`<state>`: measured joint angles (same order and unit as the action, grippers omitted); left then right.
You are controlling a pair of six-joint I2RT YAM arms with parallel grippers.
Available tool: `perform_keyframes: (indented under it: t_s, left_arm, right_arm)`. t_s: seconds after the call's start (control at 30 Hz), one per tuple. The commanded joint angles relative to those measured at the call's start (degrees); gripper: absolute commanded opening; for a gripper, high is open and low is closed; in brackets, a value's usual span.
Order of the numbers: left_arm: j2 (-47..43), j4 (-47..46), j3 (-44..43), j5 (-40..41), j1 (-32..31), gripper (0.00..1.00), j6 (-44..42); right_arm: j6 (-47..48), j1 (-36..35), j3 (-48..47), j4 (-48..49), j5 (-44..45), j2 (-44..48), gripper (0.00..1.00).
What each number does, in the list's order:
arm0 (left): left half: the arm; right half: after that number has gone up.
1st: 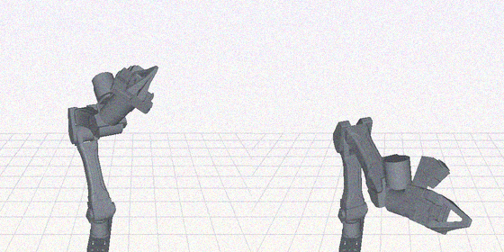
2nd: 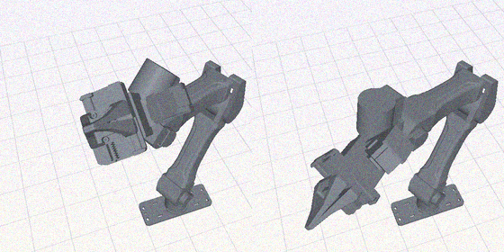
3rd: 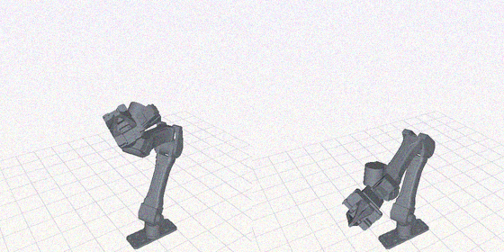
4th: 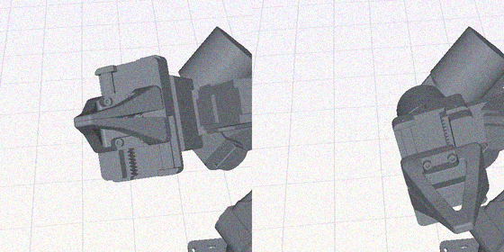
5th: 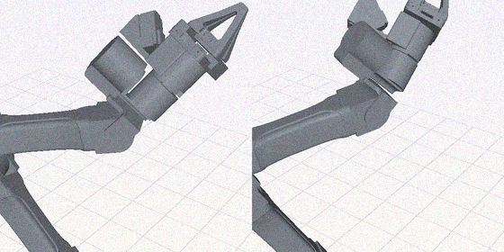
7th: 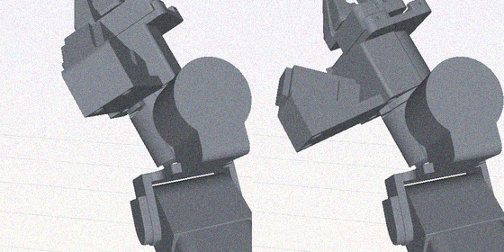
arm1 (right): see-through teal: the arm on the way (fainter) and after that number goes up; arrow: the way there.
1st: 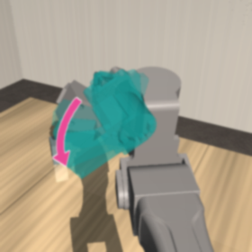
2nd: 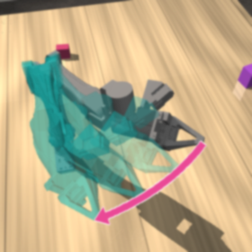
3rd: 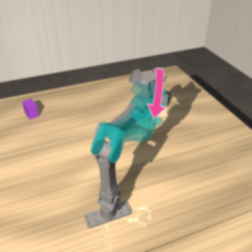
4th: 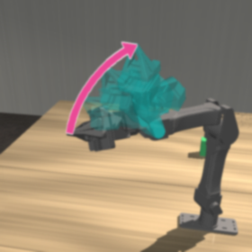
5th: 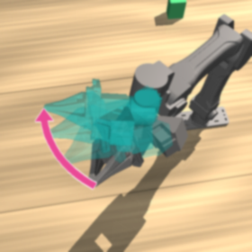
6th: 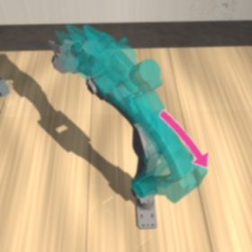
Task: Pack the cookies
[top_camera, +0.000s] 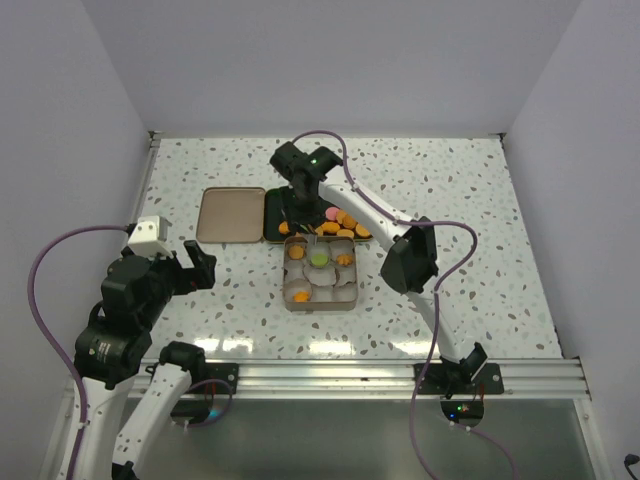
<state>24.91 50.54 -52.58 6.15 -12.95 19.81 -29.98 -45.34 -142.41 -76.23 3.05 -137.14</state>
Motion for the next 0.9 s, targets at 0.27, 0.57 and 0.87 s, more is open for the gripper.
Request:
perform_keyframes:
  t_s: [0.27, 0.57, 0.87]
  left_arm:
    - [-0.2, -2.9, 0.5, -0.4, -0.4, 1.0, -1.5]
    - [-0.3, -2.8, 0.5, -0.4, -0.4, 1.0, -1.6]
    - [-0.5, -3.0, 0.5, -0.6, -0.4, 1.0, -1.7]
  right_arm:
    - [-0.2, 0.3, -1.1, 0.6, -0.3, -0.1, 0.31]
    - [-0.9, 0.4, -0.6, 0.6, 0.9, 8.3, 0.28]
    - [-3.1, 0.3, 6.2, -0.3, -0.6, 21.5, 0.28]
